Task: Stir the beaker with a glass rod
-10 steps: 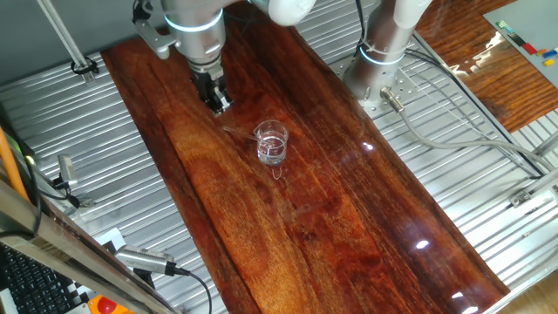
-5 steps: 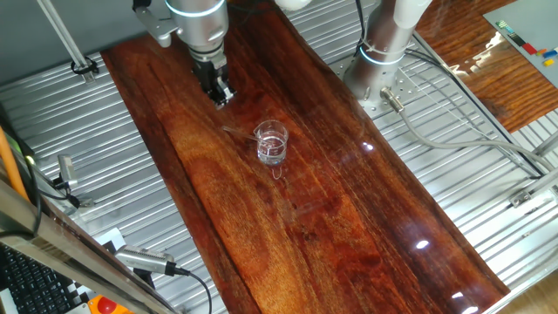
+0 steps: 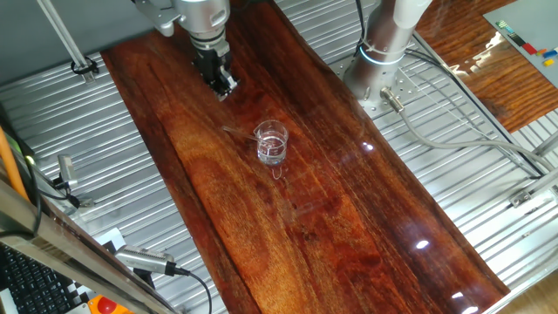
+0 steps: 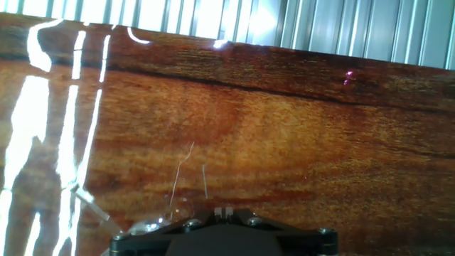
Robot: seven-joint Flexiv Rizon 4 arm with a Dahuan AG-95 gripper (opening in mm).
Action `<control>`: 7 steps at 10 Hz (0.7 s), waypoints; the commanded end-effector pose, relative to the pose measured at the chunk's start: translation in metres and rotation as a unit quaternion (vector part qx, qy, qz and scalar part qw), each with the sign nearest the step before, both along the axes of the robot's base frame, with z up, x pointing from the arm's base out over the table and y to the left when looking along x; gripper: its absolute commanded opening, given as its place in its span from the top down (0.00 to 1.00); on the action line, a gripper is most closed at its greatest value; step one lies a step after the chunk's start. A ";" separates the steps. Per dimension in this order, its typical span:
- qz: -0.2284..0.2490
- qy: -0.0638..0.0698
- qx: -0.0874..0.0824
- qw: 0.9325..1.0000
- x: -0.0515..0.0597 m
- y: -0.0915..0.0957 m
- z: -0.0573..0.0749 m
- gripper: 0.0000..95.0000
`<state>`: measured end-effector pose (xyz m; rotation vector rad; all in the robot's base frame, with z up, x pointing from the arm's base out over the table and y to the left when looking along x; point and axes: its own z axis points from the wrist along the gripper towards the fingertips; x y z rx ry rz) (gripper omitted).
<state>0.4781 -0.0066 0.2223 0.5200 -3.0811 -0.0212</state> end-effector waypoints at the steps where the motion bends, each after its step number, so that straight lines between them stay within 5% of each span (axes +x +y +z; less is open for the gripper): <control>1: 0.040 0.006 0.003 0.999 -0.001 0.000 0.000 1.00; 7: 0.017 0.015 0.011 1.000 0.001 0.015 0.005 1.00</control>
